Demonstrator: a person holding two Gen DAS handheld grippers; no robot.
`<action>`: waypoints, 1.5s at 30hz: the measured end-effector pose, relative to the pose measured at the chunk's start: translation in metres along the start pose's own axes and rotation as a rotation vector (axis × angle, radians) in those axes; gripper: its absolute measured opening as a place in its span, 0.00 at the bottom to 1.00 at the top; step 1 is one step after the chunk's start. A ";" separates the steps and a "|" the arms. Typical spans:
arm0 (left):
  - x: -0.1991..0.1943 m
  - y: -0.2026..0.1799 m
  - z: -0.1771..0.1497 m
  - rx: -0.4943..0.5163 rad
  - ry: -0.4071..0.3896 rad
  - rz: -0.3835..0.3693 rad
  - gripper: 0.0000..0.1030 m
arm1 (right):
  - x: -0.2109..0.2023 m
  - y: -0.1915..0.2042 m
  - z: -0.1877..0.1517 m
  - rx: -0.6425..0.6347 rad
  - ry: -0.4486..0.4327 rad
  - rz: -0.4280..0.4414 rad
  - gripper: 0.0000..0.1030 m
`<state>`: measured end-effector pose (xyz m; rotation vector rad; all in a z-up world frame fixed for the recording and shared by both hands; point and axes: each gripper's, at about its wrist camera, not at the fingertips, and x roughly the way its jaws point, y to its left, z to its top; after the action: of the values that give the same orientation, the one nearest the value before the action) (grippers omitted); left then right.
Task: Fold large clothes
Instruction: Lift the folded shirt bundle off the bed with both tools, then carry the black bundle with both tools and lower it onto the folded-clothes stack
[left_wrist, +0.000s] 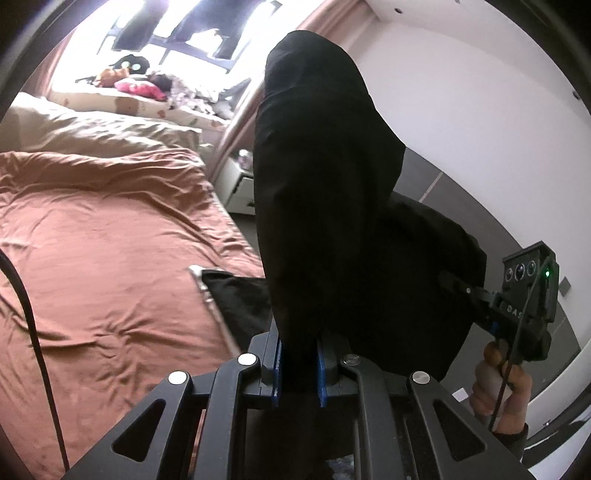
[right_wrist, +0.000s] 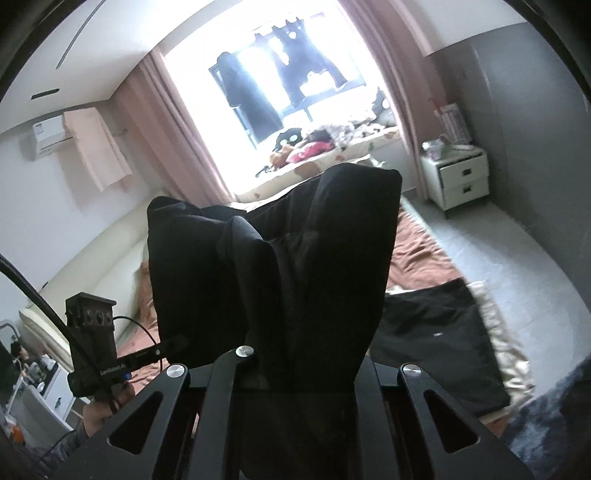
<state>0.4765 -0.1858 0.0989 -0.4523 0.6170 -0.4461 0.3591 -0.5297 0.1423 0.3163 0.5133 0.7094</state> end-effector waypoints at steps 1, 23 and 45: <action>0.005 -0.006 -0.001 0.005 0.003 -0.009 0.14 | -0.006 -0.002 0.000 0.002 -0.006 -0.013 0.08; 0.159 -0.012 -0.004 -0.055 0.201 -0.040 0.14 | 0.063 -0.013 -0.005 0.118 0.036 -0.151 0.09; 0.296 0.121 -0.005 -0.169 0.452 0.103 0.38 | 0.202 -0.022 0.014 0.394 0.231 -0.473 0.72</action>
<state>0.7198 -0.2434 -0.0997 -0.4806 1.1163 -0.4018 0.5088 -0.4085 0.0762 0.4625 0.9148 0.1788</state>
